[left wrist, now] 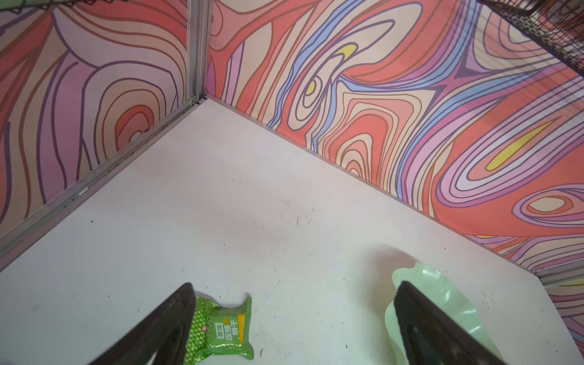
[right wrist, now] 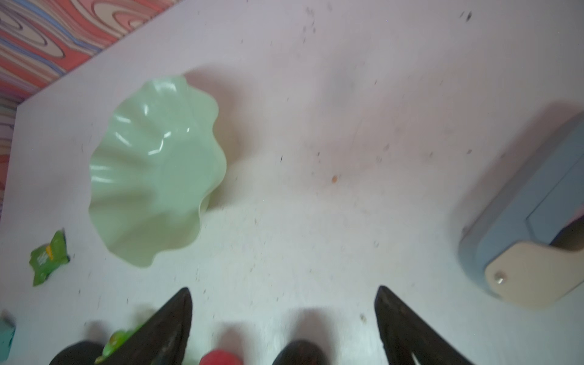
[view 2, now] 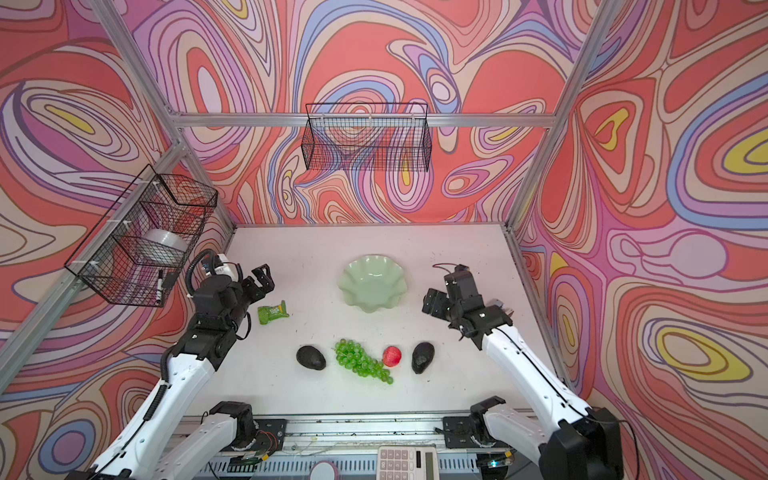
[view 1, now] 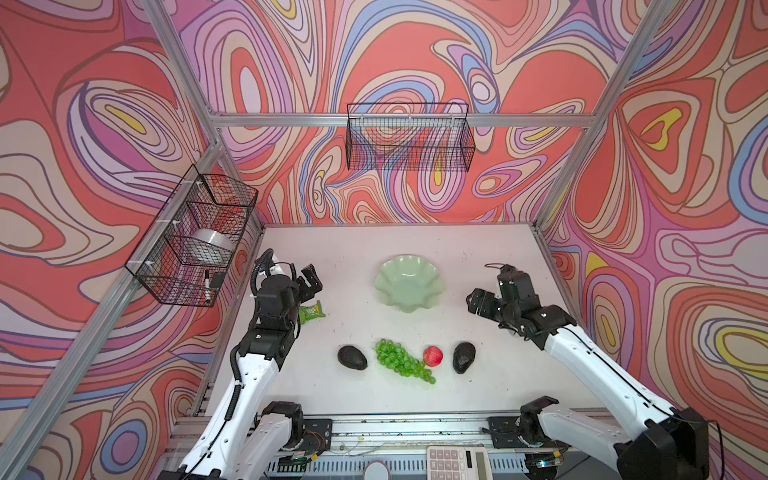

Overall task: Place and organize the fake fruits in the fruit bowl
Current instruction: 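Lower the right gripper onto the avocado beside the red fruit and grasp it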

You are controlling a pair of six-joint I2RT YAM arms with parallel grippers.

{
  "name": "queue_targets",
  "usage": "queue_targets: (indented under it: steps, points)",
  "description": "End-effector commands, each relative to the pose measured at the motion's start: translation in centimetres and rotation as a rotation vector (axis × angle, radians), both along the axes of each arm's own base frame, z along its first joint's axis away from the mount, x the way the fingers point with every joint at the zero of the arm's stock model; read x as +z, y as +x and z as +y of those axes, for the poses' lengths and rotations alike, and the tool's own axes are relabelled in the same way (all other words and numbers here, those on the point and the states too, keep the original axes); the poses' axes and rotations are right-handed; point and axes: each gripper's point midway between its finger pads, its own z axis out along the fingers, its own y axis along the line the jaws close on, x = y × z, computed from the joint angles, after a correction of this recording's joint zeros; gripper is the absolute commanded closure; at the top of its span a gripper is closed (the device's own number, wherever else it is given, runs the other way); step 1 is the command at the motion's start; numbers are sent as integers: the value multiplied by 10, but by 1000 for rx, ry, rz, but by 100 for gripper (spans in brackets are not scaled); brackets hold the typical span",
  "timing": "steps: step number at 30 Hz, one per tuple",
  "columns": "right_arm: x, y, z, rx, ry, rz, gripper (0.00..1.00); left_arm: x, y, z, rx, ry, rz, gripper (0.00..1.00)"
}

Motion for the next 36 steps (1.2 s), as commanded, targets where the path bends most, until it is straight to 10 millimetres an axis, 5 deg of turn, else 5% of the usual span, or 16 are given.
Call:
queue_targets:
  steps: [1, 7, 15, 23, 30, 36]
  points:
    - [-38, -51, 2, -89, 3, 196, 8, -13, -6, -4, -19, -25, 51, 2]
    - [-69, -80, 16, -85, -20, 309, 8, -15, -6, -6, -25, -31, 54, 2]
    - [-97, -80, 48, -30, -31, 363, 8, -19, -8, -4, -25, -3, 69, 2]
    - [-116, -79, 38, -83, -119, 386, 13, -18, -10, -3, -20, 2, 67, 1]
    - [-110, -69, 31, -99, -159, 325, 36, -19, -10, -2, -15, 2, 67, 1]
    - [-60, -42, 35, -60, -176, 169, 50, -22, -13, 3, 15, 6, 77, 1]
